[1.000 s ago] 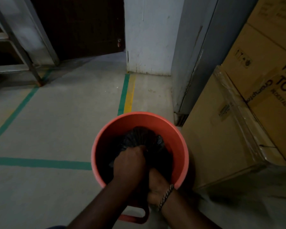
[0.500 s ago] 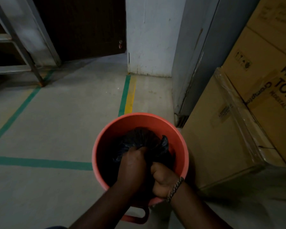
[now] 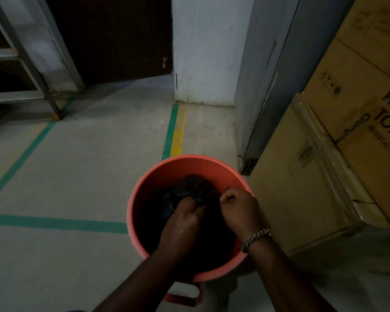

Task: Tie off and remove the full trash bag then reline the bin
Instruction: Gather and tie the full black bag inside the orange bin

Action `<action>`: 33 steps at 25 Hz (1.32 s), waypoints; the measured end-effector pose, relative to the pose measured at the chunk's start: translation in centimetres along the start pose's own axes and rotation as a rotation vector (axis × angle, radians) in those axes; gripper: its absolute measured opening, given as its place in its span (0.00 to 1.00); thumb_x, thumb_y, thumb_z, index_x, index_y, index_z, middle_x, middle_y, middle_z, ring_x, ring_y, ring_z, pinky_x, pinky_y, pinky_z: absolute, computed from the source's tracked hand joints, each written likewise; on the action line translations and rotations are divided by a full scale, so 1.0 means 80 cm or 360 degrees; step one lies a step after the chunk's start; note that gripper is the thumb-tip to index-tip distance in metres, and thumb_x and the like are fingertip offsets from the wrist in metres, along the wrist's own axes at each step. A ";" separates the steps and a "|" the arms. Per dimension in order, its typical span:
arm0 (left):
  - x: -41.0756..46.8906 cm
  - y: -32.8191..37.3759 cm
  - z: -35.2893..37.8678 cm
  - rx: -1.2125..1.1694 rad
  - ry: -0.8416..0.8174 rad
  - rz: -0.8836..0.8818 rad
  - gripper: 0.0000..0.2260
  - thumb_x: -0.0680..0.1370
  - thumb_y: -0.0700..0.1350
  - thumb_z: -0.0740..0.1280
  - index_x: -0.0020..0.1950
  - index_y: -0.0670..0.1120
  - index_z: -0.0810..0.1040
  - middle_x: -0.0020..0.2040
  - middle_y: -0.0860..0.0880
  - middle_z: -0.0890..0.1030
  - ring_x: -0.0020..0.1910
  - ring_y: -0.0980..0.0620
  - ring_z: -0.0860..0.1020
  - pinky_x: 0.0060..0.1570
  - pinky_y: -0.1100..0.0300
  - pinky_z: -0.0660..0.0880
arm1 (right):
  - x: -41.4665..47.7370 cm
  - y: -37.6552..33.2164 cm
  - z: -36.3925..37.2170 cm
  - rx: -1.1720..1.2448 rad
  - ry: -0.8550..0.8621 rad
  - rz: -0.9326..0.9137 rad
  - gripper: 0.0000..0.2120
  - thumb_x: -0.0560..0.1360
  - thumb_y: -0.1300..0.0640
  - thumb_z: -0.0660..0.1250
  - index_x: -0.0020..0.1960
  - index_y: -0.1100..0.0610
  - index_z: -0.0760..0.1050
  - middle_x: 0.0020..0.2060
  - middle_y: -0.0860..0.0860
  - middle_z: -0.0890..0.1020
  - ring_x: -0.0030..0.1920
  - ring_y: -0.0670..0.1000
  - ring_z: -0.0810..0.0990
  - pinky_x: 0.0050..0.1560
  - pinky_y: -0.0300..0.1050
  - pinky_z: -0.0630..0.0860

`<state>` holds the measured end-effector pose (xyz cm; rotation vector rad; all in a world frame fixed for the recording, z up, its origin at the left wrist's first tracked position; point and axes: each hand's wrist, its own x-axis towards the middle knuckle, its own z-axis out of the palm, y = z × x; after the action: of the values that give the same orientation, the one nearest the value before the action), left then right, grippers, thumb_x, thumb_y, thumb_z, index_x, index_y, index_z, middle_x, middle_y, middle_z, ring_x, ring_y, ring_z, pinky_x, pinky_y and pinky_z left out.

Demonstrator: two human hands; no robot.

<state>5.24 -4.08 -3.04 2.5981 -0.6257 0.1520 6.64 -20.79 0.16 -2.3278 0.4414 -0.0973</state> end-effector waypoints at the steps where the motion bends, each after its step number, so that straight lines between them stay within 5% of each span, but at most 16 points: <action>1: 0.000 0.000 -0.001 0.0018 0.0005 0.0102 0.17 0.74 0.48 0.62 0.55 0.42 0.83 0.49 0.43 0.79 0.55 0.42 0.77 0.53 0.48 0.76 | 0.002 -0.004 0.000 0.0043 0.0109 -0.0216 0.07 0.70 0.60 0.67 0.40 0.48 0.81 0.38 0.44 0.85 0.42 0.46 0.83 0.48 0.42 0.79; 4: 0.001 0.004 0.000 -0.0132 -0.0049 0.0271 0.19 0.75 0.46 0.63 0.62 0.40 0.81 0.58 0.41 0.80 0.62 0.43 0.76 0.62 0.49 0.75 | 0.004 -0.021 0.010 0.0374 -0.0216 -0.0487 0.07 0.76 0.57 0.71 0.53 0.50 0.84 0.49 0.43 0.85 0.50 0.40 0.82 0.57 0.40 0.78; 8: -0.003 0.000 0.002 -0.0351 -0.0102 0.0294 0.21 0.80 0.42 0.61 0.72 0.39 0.75 0.71 0.40 0.74 0.74 0.48 0.68 0.73 0.53 0.66 | 0.013 -0.025 0.035 0.0840 -0.0858 -0.0057 0.31 0.76 0.51 0.73 0.76 0.52 0.68 0.71 0.47 0.73 0.71 0.43 0.69 0.74 0.46 0.67; 11: -0.006 0.001 0.000 -0.0140 -0.0299 0.0374 0.16 0.80 0.35 0.63 0.67 0.37 0.77 0.65 0.37 0.78 0.66 0.38 0.75 0.65 0.44 0.74 | 0.025 -0.016 0.044 0.1013 -0.1033 0.0260 0.44 0.67 0.47 0.79 0.78 0.52 0.64 0.71 0.45 0.71 0.69 0.45 0.71 0.70 0.45 0.70; 13: -0.005 0.001 -0.002 -0.0113 -0.0258 0.0520 0.13 0.78 0.40 0.63 0.60 0.39 0.81 0.58 0.39 0.80 0.60 0.39 0.79 0.54 0.48 0.80 | 0.032 -0.010 0.046 0.0974 -0.1051 0.0438 0.49 0.57 0.45 0.81 0.76 0.51 0.67 0.69 0.49 0.75 0.64 0.50 0.78 0.67 0.50 0.76; 15: -0.006 0.003 0.000 -0.0183 -0.0206 0.0661 0.11 0.76 0.44 0.64 0.53 0.41 0.82 0.52 0.43 0.80 0.55 0.42 0.80 0.48 0.51 0.81 | 0.036 -0.005 0.049 0.0949 -0.1037 0.0521 0.42 0.58 0.53 0.81 0.70 0.54 0.72 0.61 0.53 0.82 0.58 0.53 0.83 0.62 0.52 0.80; 18: -0.002 0.003 -0.001 -0.0282 -0.0152 0.0754 0.08 0.78 0.44 0.64 0.49 0.43 0.82 0.48 0.45 0.78 0.55 0.46 0.77 0.52 0.52 0.77 | 0.040 -0.001 0.042 0.0752 -0.0773 0.0413 0.13 0.66 0.66 0.76 0.48 0.54 0.81 0.40 0.53 0.84 0.41 0.53 0.82 0.42 0.45 0.79; 21: 0.002 -0.016 -0.002 -0.0226 0.0014 0.0617 0.12 0.80 0.46 0.61 0.53 0.42 0.82 0.50 0.43 0.80 0.59 0.46 0.75 0.60 0.52 0.72 | 0.055 0.013 0.013 0.0430 -0.0475 0.0356 0.09 0.70 0.66 0.69 0.35 0.54 0.76 0.31 0.53 0.80 0.30 0.52 0.79 0.32 0.46 0.78; 23: 0.003 -0.024 -0.005 -0.0273 0.0041 0.0421 0.12 0.79 0.42 0.62 0.57 0.42 0.81 0.56 0.42 0.79 0.60 0.45 0.74 0.61 0.53 0.70 | 0.059 0.022 -0.007 0.0075 -0.0337 0.0123 0.08 0.66 0.64 0.65 0.40 0.52 0.76 0.36 0.52 0.83 0.34 0.53 0.83 0.40 0.50 0.83; 25: 0.004 -0.025 -0.005 -0.0263 -0.0016 0.0412 0.12 0.79 0.42 0.62 0.58 0.42 0.81 0.58 0.43 0.79 0.60 0.45 0.76 0.61 0.52 0.71 | 0.056 0.017 -0.023 0.0000 -0.0208 -0.0430 0.21 0.62 0.64 0.63 0.50 0.44 0.78 0.53 0.50 0.82 0.53 0.53 0.83 0.58 0.46 0.79; 27: 0.006 -0.019 -0.007 -0.0201 -0.0110 0.0514 0.13 0.79 0.46 0.60 0.55 0.42 0.81 0.56 0.42 0.79 0.59 0.45 0.78 0.57 0.50 0.74 | 0.046 -0.005 -0.029 0.0027 -0.0610 -0.0928 0.38 0.61 0.67 0.60 0.67 0.41 0.73 0.74 0.47 0.70 0.76 0.49 0.65 0.76 0.40 0.60; 29: 0.008 -0.014 -0.009 -0.0236 -0.0178 0.0594 0.13 0.78 0.46 0.63 0.55 0.42 0.82 0.55 0.42 0.80 0.58 0.45 0.78 0.55 0.50 0.76 | 0.036 -0.018 -0.018 -0.0246 -0.1195 -0.1036 0.47 0.64 0.71 0.59 0.76 0.35 0.60 0.81 0.43 0.56 0.81 0.45 0.46 0.79 0.46 0.40; 30: 0.008 -0.015 -0.010 -0.0229 -0.0171 0.0645 0.12 0.76 0.45 0.64 0.54 0.42 0.83 0.54 0.43 0.81 0.57 0.47 0.78 0.55 0.51 0.77 | 0.033 -0.015 -0.008 -0.0342 -0.1392 -0.0997 0.49 0.65 0.72 0.60 0.77 0.34 0.56 0.81 0.44 0.56 0.81 0.44 0.44 0.79 0.51 0.37; 33: 0.007 -0.020 -0.008 -0.0436 -0.0149 0.0574 0.08 0.77 0.47 0.63 0.51 0.49 0.82 0.54 0.54 0.79 0.57 0.56 0.76 0.58 0.56 0.75 | 0.037 0.003 0.002 -0.0366 -0.1383 -0.0961 0.46 0.66 0.67 0.65 0.78 0.38 0.57 0.75 0.47 0.68 0.78 0.47 0.61 0.79 0.59 0.55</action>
<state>6.49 -2.75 -3.01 2.2213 -1.0671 0.0529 9.37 -21.83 -0.27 -2.3723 -0.7090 0.6815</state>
